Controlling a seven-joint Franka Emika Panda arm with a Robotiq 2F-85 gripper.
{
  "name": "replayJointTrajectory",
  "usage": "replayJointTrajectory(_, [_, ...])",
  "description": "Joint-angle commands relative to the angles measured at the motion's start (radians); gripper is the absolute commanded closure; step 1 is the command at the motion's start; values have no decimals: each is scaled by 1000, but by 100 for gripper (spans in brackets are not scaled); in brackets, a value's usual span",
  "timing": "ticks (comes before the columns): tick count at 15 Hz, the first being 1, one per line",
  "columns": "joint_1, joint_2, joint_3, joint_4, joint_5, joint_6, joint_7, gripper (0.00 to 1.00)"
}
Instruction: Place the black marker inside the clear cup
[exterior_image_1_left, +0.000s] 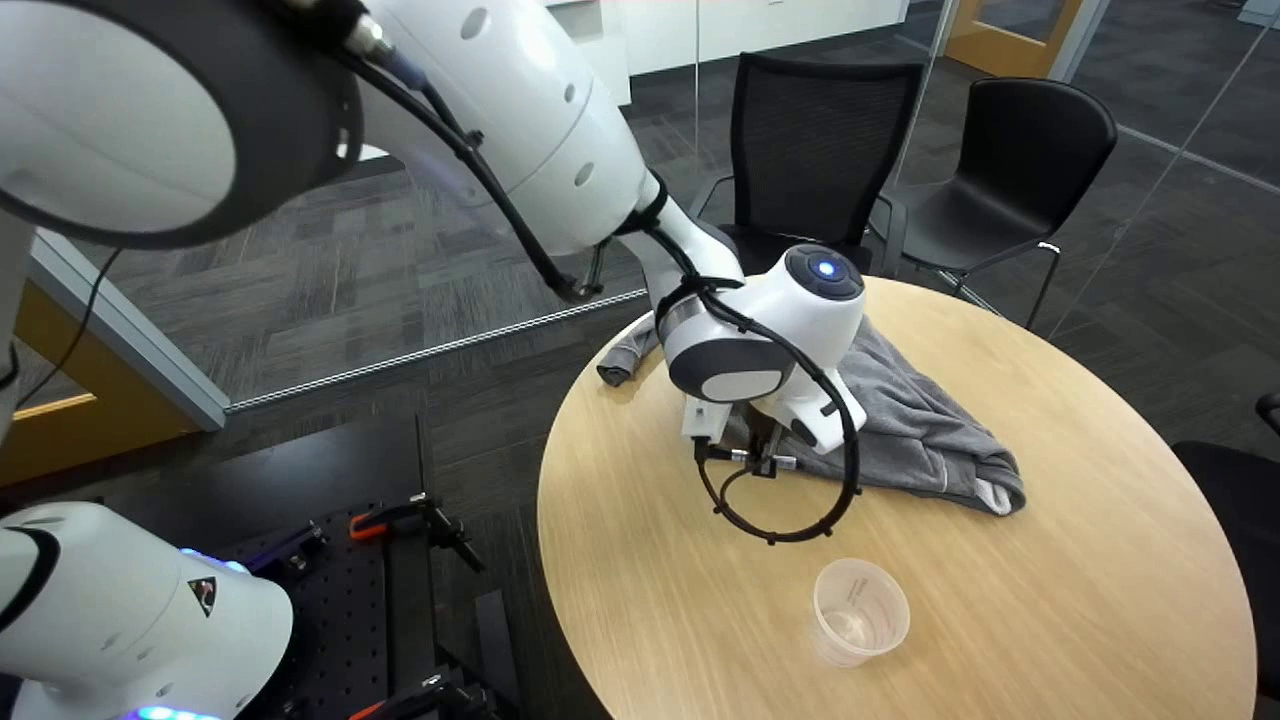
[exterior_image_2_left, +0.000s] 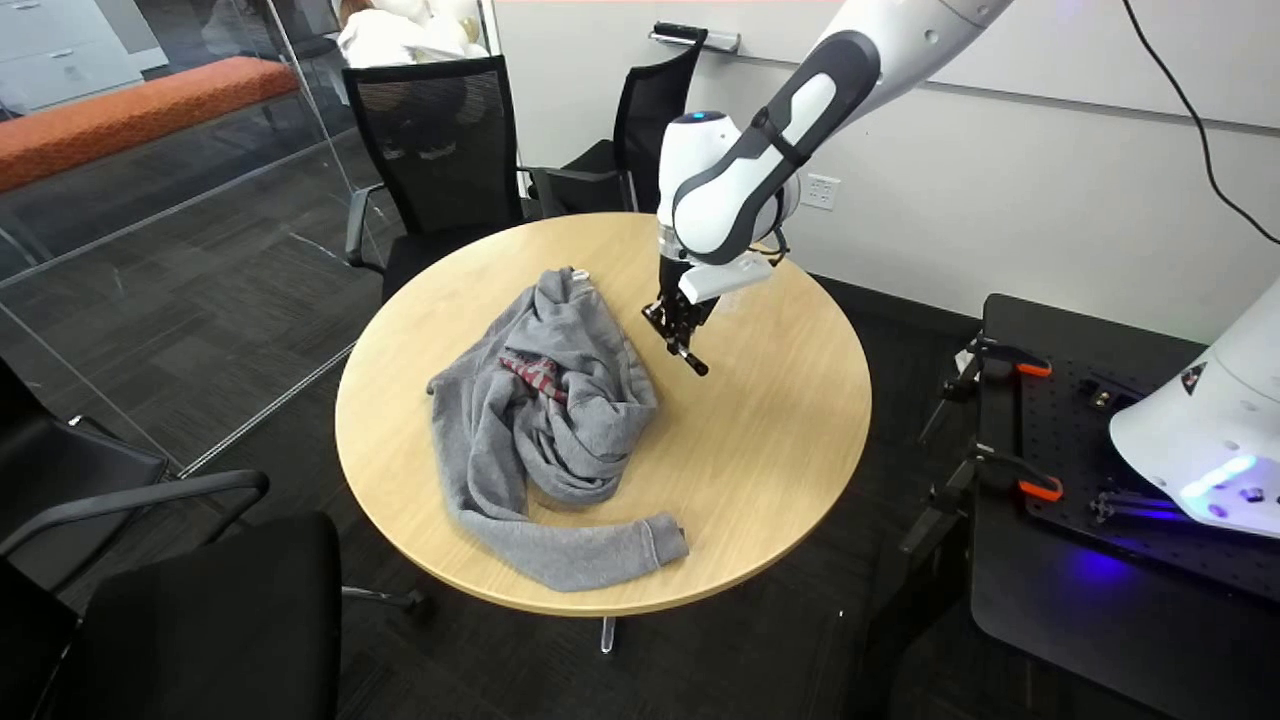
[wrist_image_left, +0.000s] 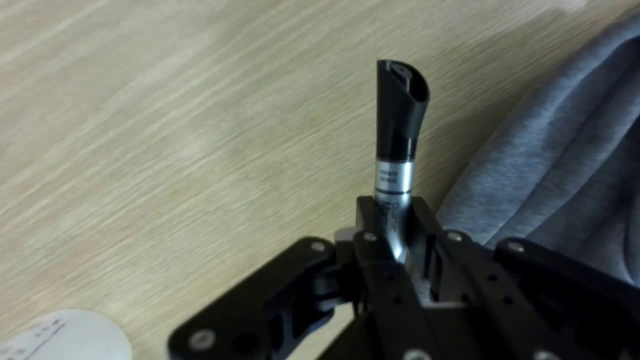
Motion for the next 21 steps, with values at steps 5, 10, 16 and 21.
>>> replayJointTrajectory(5, [-19,-229,-29,-81,-150,-314,-128,95])
replayJointTrajectory(10, [58,-278,-125,-111,-250,-256,173,95])
replayJointTrajectory(16, [141,-276,-207,-112,-364,-251,572,95])
replayJointTrajectory(21, [107,-249,-171,-77,-363,-274,551,95])
